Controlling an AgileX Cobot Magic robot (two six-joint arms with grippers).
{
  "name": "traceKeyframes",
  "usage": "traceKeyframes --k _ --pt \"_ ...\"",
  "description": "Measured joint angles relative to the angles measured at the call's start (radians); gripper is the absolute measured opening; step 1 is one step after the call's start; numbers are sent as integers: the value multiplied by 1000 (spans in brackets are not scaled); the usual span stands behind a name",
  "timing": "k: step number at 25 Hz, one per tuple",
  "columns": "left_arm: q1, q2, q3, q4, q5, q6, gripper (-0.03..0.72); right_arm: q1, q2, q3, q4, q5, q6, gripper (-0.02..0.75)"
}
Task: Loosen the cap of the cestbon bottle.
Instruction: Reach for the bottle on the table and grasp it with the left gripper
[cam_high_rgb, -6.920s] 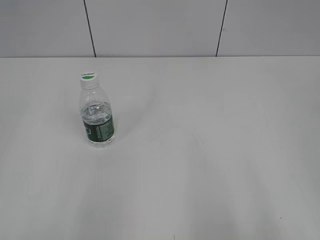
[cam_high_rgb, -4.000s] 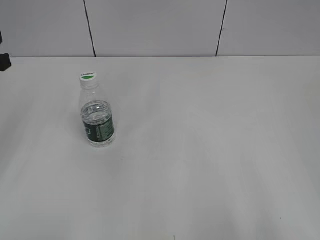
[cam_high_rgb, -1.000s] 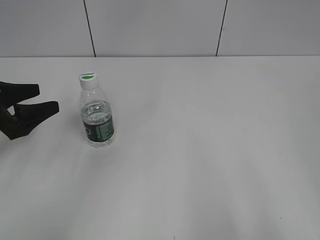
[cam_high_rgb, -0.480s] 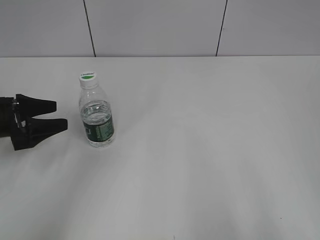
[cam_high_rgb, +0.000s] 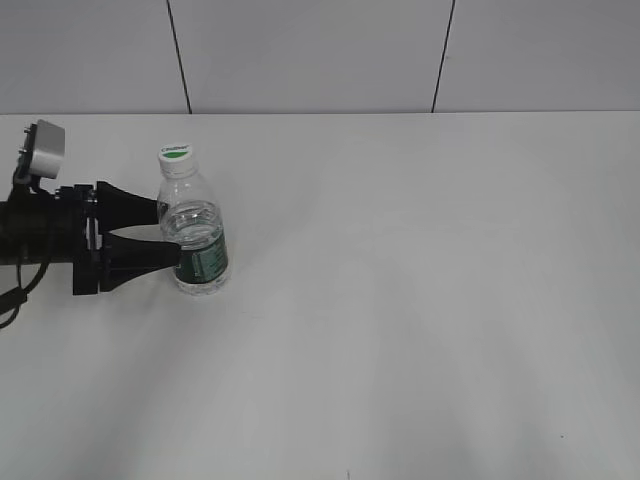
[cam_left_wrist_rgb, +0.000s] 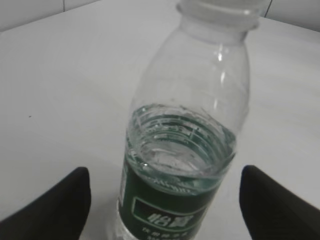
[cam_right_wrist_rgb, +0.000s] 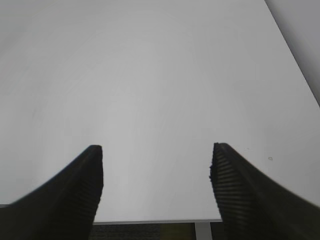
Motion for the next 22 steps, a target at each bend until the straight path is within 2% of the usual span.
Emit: traceKeyframes --k 11,22 --pt "-123 127 -144 0 1 -7 551 0 0 0 0 0 0 517" --pt "-136 139 -154 0 1 -7 551 0 0 0 0 0 0 517"
